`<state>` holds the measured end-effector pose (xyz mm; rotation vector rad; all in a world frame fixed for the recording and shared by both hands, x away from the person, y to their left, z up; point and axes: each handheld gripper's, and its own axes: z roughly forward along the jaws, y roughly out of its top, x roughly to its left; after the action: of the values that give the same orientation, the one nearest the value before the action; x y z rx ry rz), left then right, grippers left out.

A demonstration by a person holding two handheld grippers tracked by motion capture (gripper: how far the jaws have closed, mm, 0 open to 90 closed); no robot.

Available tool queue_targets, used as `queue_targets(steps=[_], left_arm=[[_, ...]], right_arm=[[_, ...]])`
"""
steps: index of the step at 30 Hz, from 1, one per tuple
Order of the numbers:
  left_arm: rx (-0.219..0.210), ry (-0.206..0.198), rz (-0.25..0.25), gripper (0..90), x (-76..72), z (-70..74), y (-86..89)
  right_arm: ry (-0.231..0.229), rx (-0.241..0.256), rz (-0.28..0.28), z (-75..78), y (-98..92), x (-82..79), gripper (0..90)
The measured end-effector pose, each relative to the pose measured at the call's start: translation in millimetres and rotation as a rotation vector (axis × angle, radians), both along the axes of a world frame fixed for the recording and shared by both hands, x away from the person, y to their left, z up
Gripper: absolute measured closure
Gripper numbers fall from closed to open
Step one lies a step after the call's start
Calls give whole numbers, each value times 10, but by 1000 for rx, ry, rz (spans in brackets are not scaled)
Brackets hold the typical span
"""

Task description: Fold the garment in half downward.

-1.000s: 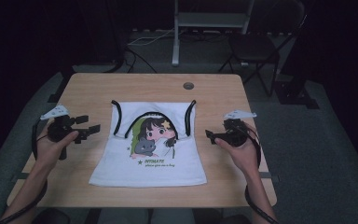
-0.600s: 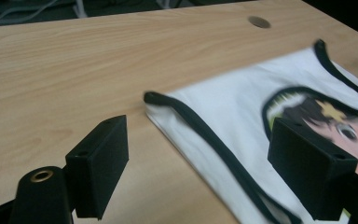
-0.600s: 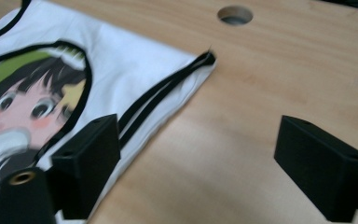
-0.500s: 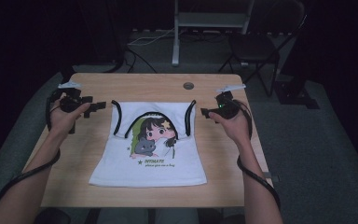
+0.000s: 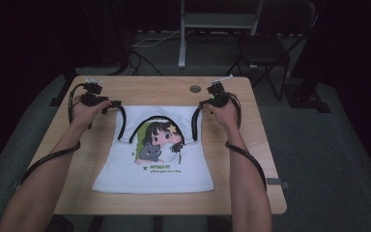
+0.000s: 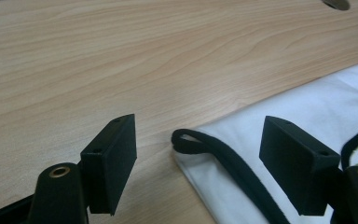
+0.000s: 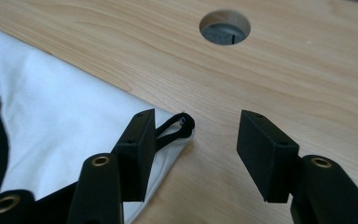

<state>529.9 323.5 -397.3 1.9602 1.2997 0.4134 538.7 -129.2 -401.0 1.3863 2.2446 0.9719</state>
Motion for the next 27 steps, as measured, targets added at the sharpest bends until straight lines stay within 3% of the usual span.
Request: queue_targets(steps=[7, 9, 11, 17, 19, 23, 27], left_arm=[[-2, 35, 21, 267, 88, -126, 78], [-17, 43, 18, 269, 98, -161, 83], [-17, 43, 6, 328, 108, -188, 70], [13, 71, -24, 352, 134, -263, -14], [19, 58, -44, 415, 133, -294, -39], [35, 32, -75, 535, 109, -307, -78], [12, 41, -79, 714, 87, -315, -101]], right_arm=[[37, 15, -29, -170, -11, 65, 429], [40, 10, -28, -205, -4, 63, 413], [29, 2, -27, -231, -2, 65, 416], [41, 9, -25, -283, 50, 86, 434], [26, -10, -10, -286, 86, 92, 480], [3, -25, 13, -290, 127, 62, 687], [27, 23, 17, -294, 122, 37, 809]])
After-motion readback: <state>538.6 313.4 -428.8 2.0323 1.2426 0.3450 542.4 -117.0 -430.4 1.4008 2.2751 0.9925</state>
